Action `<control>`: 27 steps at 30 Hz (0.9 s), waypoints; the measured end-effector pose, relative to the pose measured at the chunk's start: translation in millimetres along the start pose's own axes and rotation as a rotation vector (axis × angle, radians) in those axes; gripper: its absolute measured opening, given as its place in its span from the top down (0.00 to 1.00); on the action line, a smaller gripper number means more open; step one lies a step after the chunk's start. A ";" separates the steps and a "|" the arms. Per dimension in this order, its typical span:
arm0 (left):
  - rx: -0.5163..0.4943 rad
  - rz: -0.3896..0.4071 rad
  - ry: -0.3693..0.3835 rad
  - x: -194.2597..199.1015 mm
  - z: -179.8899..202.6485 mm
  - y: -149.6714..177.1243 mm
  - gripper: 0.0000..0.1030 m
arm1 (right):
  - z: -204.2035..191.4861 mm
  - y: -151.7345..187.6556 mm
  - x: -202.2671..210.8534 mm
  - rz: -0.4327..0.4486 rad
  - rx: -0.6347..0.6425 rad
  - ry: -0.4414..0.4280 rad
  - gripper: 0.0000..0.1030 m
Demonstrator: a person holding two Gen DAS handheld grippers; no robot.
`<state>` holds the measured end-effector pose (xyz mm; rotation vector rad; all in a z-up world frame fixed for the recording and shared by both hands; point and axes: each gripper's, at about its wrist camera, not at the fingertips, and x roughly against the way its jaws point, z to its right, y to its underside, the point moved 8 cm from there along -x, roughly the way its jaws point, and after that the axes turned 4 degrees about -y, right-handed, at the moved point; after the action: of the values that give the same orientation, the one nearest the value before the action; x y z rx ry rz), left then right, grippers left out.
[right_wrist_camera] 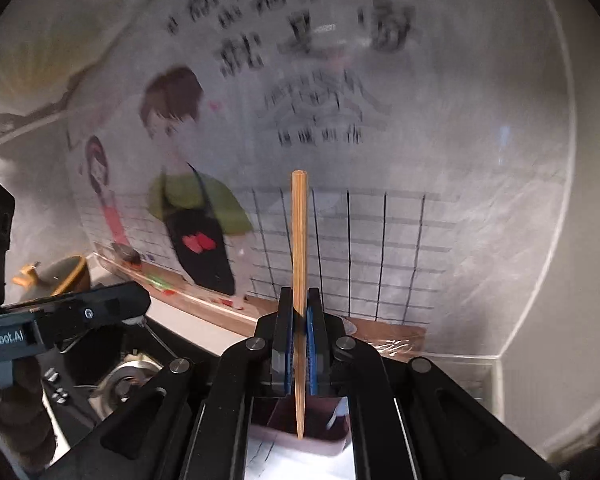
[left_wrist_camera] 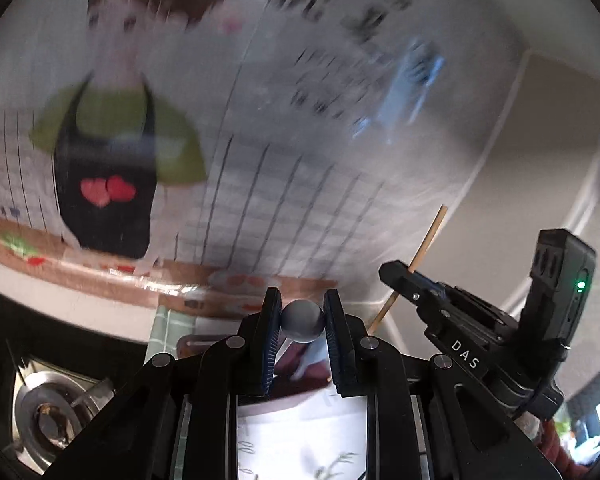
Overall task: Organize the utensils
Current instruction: 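Lift the white spoon and chopstick into the purple holder and open both tools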
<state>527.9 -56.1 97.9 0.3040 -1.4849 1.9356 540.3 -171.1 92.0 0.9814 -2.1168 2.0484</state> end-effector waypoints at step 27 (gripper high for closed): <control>0.000 0.010 -0.159 47.3 -60.6 68.6 0.46 | 17.3 101.0 -14.3 -0.220 -0.022 -0.006 0.71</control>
<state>461.9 8.3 51.9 0.4601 -1.5901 1.9571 512.5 -188.1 -6.2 1.1604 -1.9308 1.9160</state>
